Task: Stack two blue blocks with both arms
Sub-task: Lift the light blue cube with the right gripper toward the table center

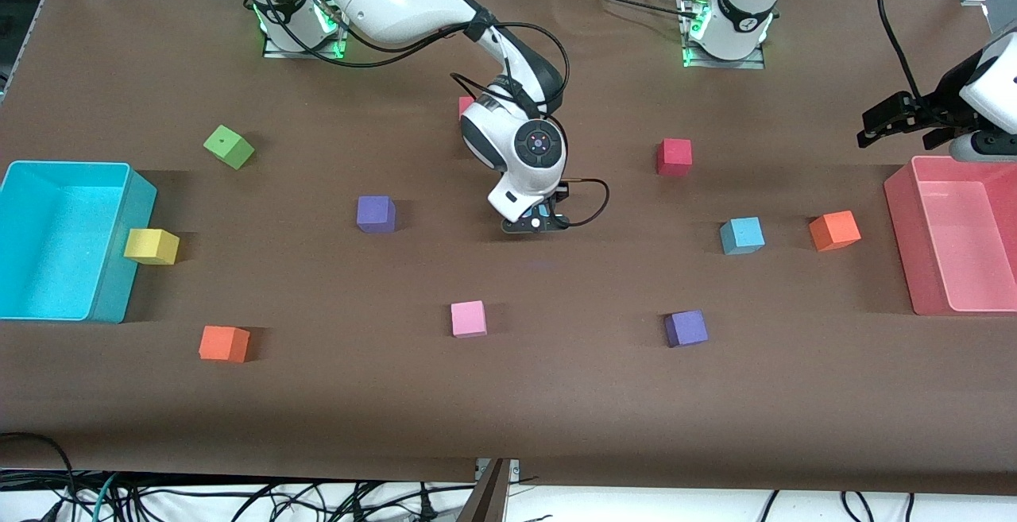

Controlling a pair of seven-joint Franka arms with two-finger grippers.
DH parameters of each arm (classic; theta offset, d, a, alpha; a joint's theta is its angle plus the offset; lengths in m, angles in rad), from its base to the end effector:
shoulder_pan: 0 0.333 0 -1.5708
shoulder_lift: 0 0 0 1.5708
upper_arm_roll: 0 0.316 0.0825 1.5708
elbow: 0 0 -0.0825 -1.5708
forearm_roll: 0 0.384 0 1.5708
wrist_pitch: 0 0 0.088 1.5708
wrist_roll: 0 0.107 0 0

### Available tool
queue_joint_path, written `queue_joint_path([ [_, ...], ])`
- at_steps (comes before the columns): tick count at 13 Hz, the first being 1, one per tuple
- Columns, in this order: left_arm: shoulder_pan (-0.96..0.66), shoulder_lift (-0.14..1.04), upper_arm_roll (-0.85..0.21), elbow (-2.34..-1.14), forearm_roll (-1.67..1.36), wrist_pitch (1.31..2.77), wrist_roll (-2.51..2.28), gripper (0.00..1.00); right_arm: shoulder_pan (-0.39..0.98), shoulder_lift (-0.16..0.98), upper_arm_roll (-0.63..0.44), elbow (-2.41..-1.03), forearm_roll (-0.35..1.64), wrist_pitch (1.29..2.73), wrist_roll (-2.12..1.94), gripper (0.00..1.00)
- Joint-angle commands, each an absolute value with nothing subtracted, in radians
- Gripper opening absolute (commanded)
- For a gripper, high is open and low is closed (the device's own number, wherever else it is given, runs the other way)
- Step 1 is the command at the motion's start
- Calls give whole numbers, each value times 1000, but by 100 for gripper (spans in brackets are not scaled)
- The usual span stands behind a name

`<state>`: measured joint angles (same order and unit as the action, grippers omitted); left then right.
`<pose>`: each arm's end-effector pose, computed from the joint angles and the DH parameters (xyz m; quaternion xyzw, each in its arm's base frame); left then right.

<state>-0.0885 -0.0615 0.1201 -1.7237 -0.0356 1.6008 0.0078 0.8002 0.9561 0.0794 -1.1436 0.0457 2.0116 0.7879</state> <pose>0.5340 0.0149 0.5882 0.9992 0.0127 -0.0305 0.0220 0.4942 0.5740 0.2126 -0.9975 -0.0198 0.0682 0.0042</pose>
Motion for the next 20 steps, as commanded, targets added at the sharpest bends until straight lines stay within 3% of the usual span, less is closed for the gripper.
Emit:
queue_joint_path([
  [1,-86,-83,121,-1749,-38,1611,11,100,801,979,81,-1108,64,2016,805,94],
  [2,-86,-84,121,-1750,-38,1611,11,100,802,979,81,-1108,63,2032,801,100],
  [13,-89,-78,130,-1753,-41,1635,12,100,775,939,83,-1109,67,2031,787,100],
  [20,-110,-40,126,-1766,-58,1684,11,100,730,858,81,-1115,69,1901,499,100],
])
